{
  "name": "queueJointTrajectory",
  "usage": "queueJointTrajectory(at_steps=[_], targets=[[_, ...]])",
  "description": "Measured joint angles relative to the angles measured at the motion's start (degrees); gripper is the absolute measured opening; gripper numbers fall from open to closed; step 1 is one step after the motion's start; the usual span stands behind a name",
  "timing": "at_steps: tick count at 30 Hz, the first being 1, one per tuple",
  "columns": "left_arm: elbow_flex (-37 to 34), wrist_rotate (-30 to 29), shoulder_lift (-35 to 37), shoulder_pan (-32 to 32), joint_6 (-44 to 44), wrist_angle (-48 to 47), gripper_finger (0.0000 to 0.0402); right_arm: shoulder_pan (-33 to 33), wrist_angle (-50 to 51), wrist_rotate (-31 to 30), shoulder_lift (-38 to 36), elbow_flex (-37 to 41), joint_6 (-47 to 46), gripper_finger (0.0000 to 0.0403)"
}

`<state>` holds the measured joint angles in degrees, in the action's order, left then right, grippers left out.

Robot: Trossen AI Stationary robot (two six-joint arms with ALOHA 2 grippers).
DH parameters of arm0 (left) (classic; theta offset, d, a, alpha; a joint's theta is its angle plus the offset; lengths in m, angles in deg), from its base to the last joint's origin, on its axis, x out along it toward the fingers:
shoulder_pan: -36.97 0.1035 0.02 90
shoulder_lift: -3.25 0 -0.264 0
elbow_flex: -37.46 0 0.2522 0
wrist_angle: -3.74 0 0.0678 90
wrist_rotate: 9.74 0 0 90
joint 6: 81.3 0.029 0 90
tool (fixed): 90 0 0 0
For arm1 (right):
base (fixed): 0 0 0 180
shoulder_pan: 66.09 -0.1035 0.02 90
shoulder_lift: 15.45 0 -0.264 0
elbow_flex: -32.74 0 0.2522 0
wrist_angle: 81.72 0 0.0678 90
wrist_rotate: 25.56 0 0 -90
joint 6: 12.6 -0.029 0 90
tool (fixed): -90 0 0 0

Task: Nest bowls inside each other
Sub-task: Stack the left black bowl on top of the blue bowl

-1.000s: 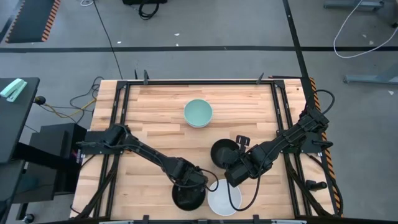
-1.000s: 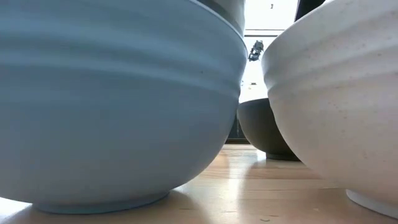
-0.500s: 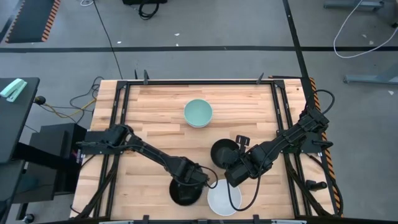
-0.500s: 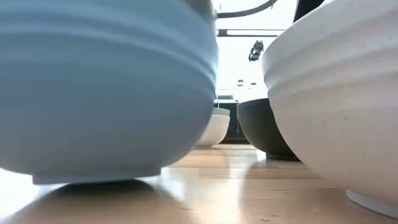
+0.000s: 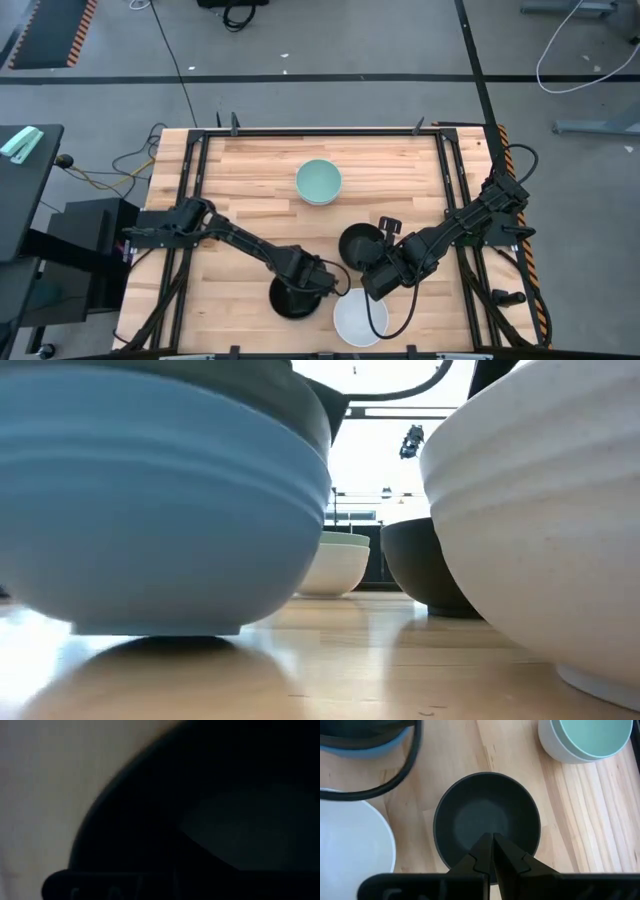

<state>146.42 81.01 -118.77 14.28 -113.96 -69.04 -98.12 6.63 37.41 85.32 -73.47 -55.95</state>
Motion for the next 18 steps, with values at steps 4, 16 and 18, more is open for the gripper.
queueJointTrajectory(at_steps=[4, 16, 18], targets=[[0.0, -2.39, 0.0, 1.14, -0.07, -1.67, 0.0011, 0.02, 0.0, -0.02, 0.0, 0.0, -0.02, 0.0022], [0.0, -3.78, 0.0, 4.88, 0.84, -2.79, 0.001, 0.02, 0.0, -0.92, 0.0, 0.0, 0.37, 0.0022], [0.0, -3.87, 0.0, 5.52, 1.77, -2.86, 0.0018, 0.02, 0.0, -1.12, 0.0, 0.0, 0.49, 0.0022]])
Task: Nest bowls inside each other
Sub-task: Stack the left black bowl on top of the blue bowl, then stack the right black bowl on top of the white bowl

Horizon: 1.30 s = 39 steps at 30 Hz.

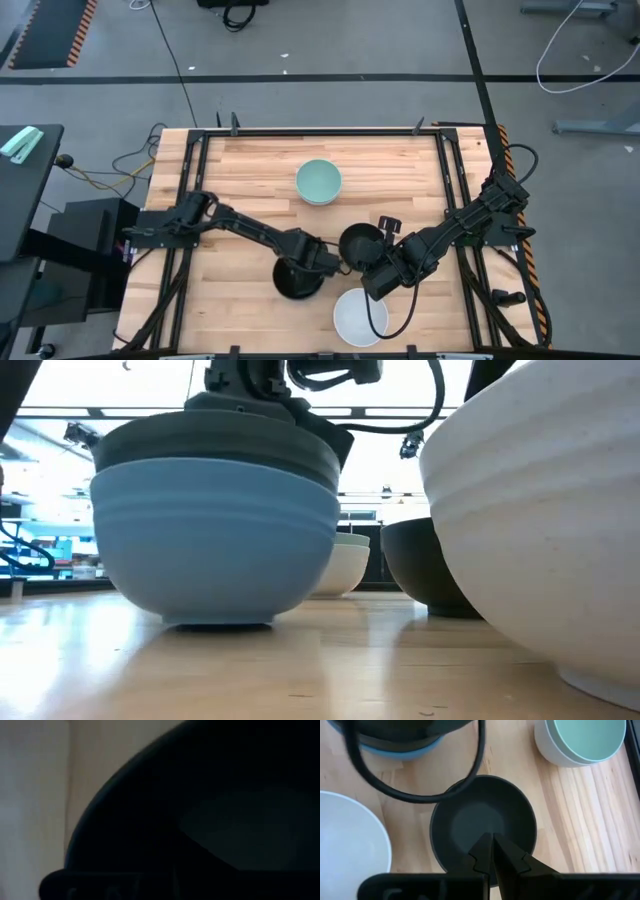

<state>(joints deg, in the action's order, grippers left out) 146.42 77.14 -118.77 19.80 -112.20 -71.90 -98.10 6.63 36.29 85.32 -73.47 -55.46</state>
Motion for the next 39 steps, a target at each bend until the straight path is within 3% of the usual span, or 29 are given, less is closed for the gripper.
queueJointTrajectory(at_steps=[10, 23, 35, 39], targets=[[0.0, -1.24, 0.0, 3.61, 2.01, -1.06, 0.0006, -0.02, 0.0, -0.5, -0.01, 0.0, 0.48, 0.0022], [1.27, -0.33, 0.0, 1.95, 1.56, -1.03, 0.0044, -0.01, 0.0, -0.61, 0.0, 0.0, 0.65, 0.0022], [14.3, 0.29, 0.02, -3.09, 1.62, -7.45, 0.003, 0.0, 0.0, -0.59, 0.0, 0.0, 0.54, 0.0022], [18.94, -3.35, 0.02, -4.74, 1.64, -12.29, 0.0032, 0.31, 0.02, 0.43, 0.0, 0.0, 0.37, 0.0022]])
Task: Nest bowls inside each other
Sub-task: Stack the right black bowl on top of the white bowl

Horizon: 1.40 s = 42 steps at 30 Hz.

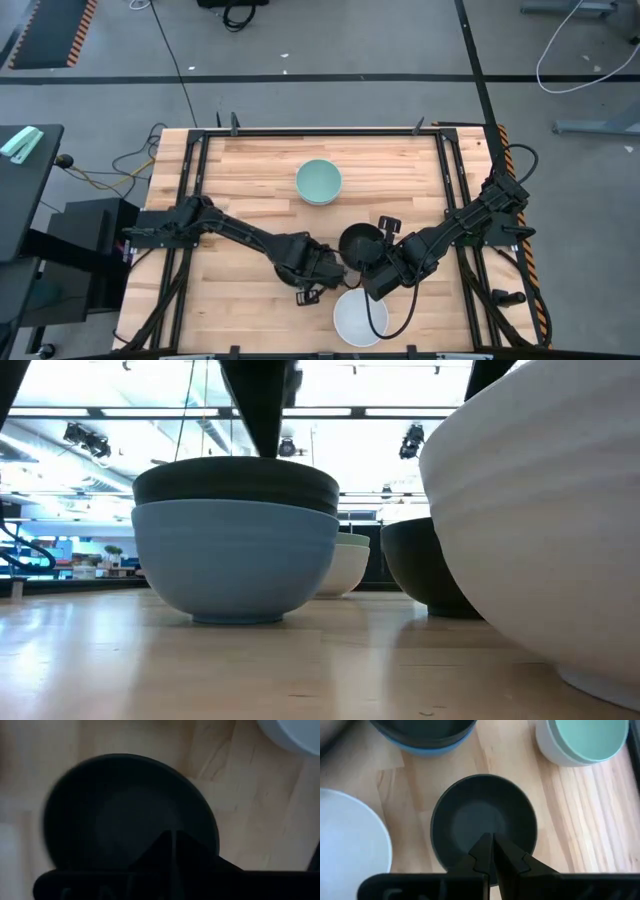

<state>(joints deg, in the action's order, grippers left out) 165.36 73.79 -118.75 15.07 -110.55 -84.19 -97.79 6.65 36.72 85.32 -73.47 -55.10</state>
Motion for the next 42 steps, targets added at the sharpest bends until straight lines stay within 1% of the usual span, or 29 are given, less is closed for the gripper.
queueJointTrajectory(at_steps=[4, 8, 11, 14, 22, 31, 37, 42], targets=[[4.68, -6.19, 0.04, -1.47, -0.41, -5.71, 0.0038, 1.55, 0.0, 2.18, 0.0, 0.0, 0.02, 0.0022], [8.24, -11.38, 0.07, -2.18, -1.9, -9.37, 0.0039, 4.02, 0.02, 3.78, 0.0, 0.0, 0.99, 0.0026], [9.71, -13.67, 0.09, -2.52, -3.55, -12.68, 0.0034, 6.25, 0.04, 5.51, 0.0, 0.0, 2.37, 0.0032], [9.71, -14.89, 0.13, -3.01, -6.44, -15.81, 0.0028, 8.54, 0.09, 7.14, 0.0, 0.0, 3.82, 0.004], [9.0, -16.24, 1.35, -6.16, -8.43, -15.82, 0.0018, 14.17, 1.43, 9.92, 0.0, 0.0, 6.61, 0.0061], [9.0, -19.76, 1.88, -11.56, -10.81, -15.86, 0.0028, 18.25, 4.2, 10.7, 0.0, 0.02, 8.43, 0.0067], [8.98, -24.0, 2.56, -14.86, -13.36, -15.82, 0.0024, 19.61, 4.93, 10.72, -0.54, 0.09, 9.48, 0.0067], [8.13, -27.5, 4.29, -16.31, -15.34, -15.87, 0.0017, 20.45, 3.99, 10.68, -4.08, 0.09, 9.71, 0.0067]])
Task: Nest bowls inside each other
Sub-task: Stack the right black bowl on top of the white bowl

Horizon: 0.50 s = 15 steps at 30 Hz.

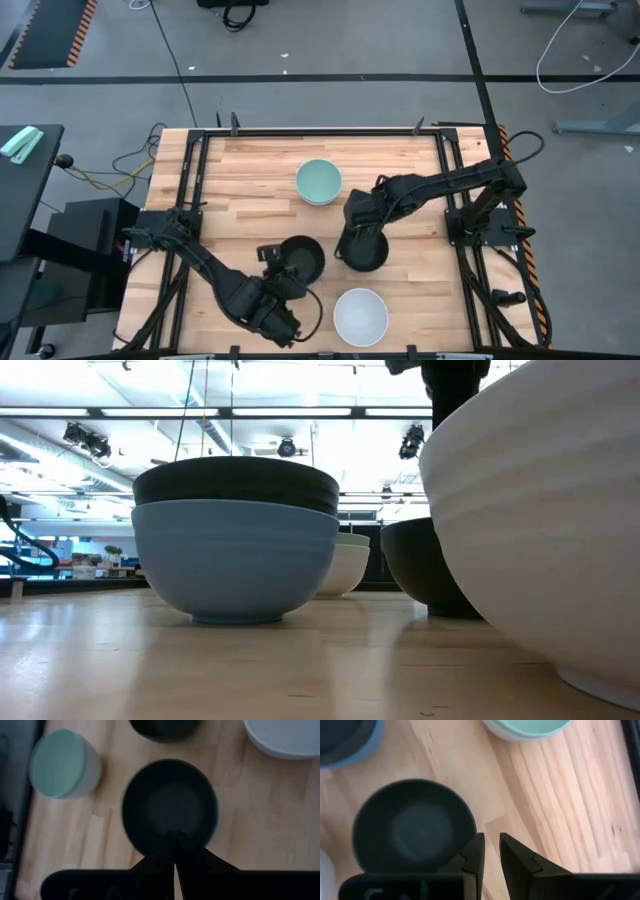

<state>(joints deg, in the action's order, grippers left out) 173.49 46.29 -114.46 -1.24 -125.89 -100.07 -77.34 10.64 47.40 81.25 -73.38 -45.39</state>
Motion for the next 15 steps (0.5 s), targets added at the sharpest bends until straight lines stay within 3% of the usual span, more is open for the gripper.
queueJointTrajectory(at_steps=[7, 15], targets=[[-9.0, -3.5, 7.34, -0.29, -6.54, 0.08, 0.0025, -0.65, -4.01, -0.24, -7.37, 2.12, -1.58, 0.0067], [-22.28, -4.65, 15.62, -0.14, -15.16, 0.18, 0.0025, -1.46, -15.47, 3.69, -17.85, 19.56, -3.49, 0.0067]])
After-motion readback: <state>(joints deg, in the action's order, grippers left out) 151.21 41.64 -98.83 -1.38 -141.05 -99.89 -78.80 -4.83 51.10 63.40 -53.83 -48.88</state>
